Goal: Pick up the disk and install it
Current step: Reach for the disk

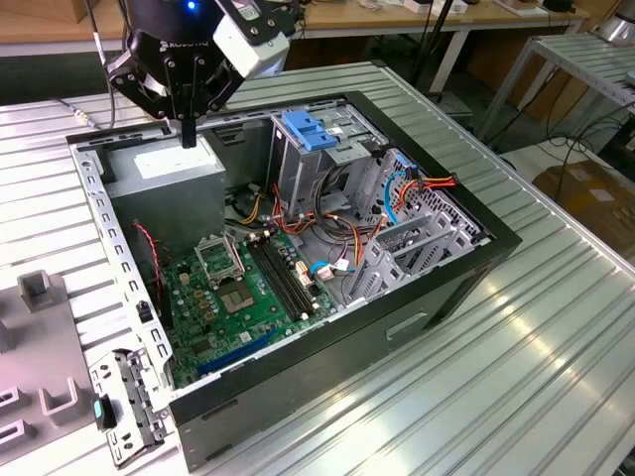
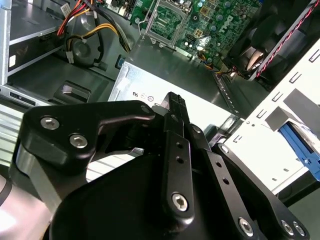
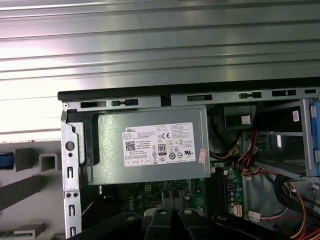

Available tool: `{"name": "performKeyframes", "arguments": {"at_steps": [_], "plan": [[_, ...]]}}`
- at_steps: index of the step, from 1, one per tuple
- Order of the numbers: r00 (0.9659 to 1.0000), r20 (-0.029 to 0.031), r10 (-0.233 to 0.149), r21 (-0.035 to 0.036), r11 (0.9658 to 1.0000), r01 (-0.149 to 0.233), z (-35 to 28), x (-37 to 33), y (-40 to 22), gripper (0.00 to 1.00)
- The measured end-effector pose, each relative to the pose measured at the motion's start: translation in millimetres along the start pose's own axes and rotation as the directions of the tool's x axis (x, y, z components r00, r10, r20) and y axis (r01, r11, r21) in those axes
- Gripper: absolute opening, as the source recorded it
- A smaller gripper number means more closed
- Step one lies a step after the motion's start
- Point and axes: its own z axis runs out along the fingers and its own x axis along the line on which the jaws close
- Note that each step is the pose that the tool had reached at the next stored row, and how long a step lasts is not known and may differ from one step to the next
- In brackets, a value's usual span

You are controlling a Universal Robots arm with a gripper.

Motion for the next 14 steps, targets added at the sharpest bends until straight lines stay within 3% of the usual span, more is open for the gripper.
{"name": "performKeyframes", "arguments": {"at_steps": [14], "plan": [[1.0, -0.0004, 0.0, 0.0001, 1.0, 0.0, -0.1, 4.7, -0.4, 0.11]]}}
